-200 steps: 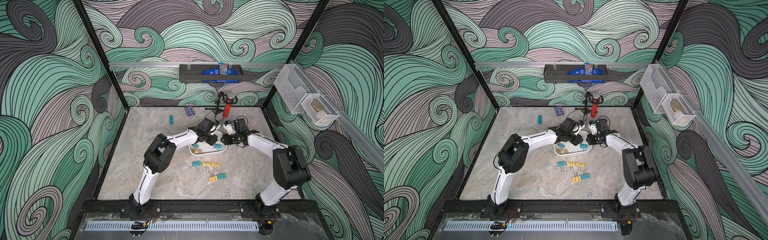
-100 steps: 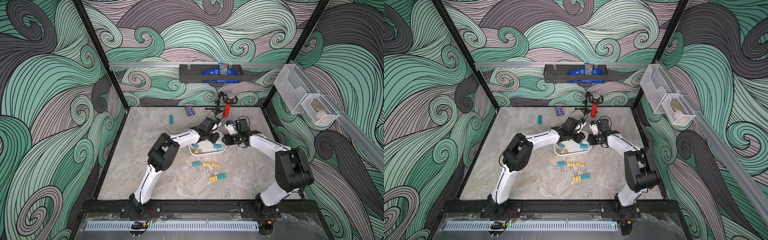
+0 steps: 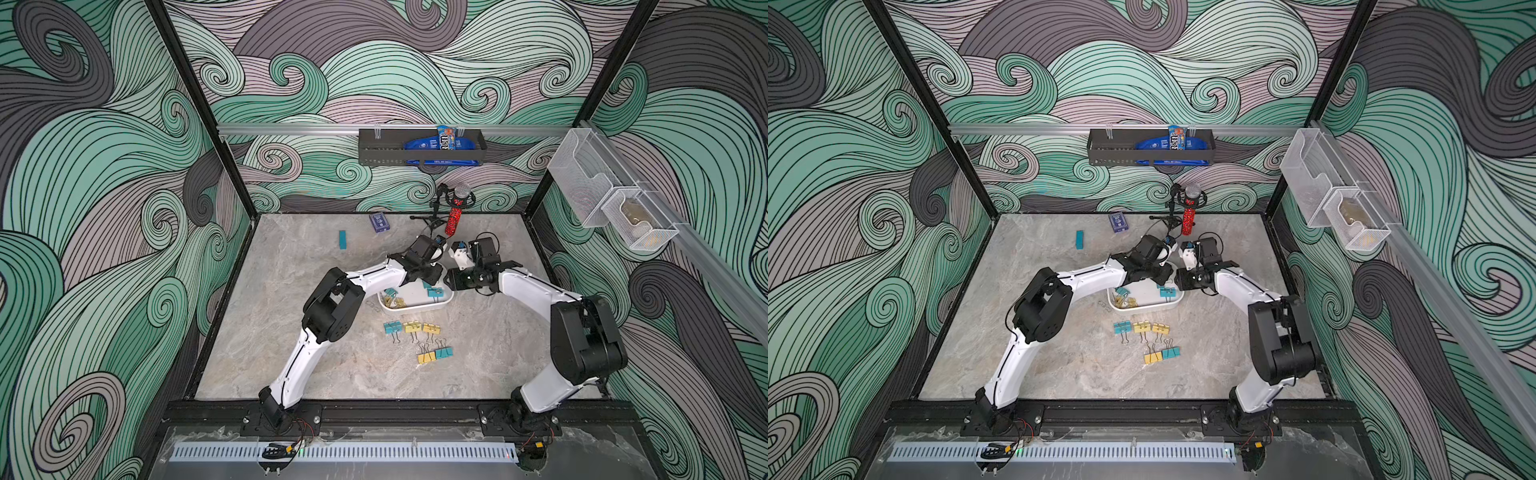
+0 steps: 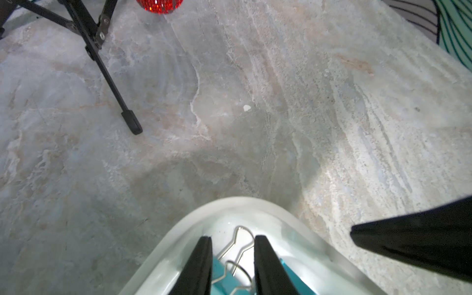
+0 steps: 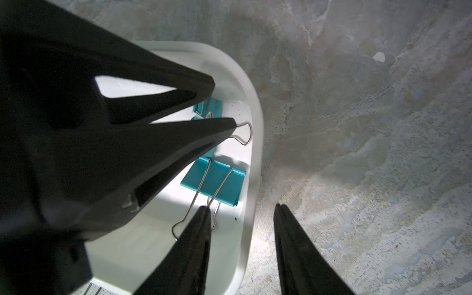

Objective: Take out the binder clips from the storage box
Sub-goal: Pick up the binder clip from the storage box.

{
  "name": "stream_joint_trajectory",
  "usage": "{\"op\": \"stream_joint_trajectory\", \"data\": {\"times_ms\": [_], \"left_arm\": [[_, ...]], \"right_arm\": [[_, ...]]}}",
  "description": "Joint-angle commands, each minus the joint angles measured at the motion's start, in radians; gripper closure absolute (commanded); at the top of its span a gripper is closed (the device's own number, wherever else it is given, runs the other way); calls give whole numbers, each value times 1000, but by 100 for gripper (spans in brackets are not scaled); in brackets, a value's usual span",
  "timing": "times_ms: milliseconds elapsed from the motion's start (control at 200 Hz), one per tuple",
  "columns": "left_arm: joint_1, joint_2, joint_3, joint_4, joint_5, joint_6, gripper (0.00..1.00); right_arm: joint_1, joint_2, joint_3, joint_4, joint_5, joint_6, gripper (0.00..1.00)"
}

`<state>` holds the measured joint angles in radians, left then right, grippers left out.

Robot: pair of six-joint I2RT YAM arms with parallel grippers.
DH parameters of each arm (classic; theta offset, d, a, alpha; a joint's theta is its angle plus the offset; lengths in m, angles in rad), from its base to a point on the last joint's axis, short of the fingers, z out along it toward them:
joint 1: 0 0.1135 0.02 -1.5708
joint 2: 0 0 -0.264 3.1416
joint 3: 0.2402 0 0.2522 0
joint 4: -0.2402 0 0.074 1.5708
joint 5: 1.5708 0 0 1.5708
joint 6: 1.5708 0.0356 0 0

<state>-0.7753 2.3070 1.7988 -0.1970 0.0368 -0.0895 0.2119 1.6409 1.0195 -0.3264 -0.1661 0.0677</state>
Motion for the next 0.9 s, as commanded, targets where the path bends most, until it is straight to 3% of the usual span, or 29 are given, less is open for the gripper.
{"op": "stream_joint_trajectory", "data": {"times_ms": [0,395,700,891], "left_arm": [[-4,16,26,-65,-39,17,70],[-4,-65,-78,-125,-192,58,73],[-4,-241,-304,-48,-234,88,75],[-4,-374,-478,67,-226,172,72]], "right_arm": [[-5,2,-2,-6,-3,5,57],[-3,4,-1,-6,-4,3,57],[-5,13,2,-6,-7,0,57],[-4,18,5,-6,-10,0,57]]}}
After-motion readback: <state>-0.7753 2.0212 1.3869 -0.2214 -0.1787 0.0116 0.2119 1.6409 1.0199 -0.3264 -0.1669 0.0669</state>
